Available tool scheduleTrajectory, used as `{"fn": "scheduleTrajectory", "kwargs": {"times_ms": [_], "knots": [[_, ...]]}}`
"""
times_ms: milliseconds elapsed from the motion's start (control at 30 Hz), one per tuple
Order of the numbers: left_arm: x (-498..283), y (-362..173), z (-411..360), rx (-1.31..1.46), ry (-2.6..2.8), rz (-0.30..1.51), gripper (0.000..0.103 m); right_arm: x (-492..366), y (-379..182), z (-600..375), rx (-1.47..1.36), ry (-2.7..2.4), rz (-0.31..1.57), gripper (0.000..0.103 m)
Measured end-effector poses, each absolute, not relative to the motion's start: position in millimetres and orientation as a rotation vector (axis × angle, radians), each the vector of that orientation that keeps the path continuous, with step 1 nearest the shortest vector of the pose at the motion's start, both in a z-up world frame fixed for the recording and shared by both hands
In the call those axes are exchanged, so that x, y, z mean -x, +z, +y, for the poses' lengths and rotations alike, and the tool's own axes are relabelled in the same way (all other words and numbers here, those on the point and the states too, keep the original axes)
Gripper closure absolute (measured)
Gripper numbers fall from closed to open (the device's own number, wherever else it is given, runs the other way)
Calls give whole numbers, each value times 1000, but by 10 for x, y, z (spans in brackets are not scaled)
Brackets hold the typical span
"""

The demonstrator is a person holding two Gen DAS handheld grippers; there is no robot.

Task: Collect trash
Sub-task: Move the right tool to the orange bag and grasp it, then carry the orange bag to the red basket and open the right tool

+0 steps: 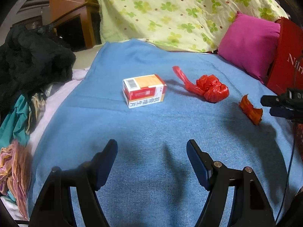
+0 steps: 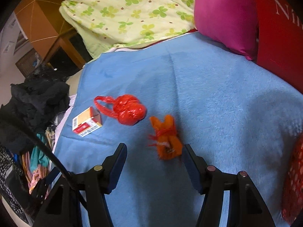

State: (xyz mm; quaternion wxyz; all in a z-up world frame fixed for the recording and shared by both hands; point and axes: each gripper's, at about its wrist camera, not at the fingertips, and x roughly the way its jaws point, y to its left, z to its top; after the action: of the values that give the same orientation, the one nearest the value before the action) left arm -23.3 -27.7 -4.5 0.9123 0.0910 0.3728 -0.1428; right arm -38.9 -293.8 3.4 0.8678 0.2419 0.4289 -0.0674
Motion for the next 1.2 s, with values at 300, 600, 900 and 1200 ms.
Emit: {"fn": "scheduleTrajectory", "kwargs": {"times_ms": [300,600,900,1200], "knots": [[237,-73,-334,-206,-316,781,27,36,-158,-3045,-474,-166,931,48],[217,-81,-330,-203,-319,792,27,-151,-376,-3083,-431,-217,991,61],[202,-108,-329,-204,-308,801,27,-126,-365,-2987,-362,-226,1002,69],[167,-157,-312,-206,-294,815,27,-11,-300,-2809,-422,-122,1004,70]]}}
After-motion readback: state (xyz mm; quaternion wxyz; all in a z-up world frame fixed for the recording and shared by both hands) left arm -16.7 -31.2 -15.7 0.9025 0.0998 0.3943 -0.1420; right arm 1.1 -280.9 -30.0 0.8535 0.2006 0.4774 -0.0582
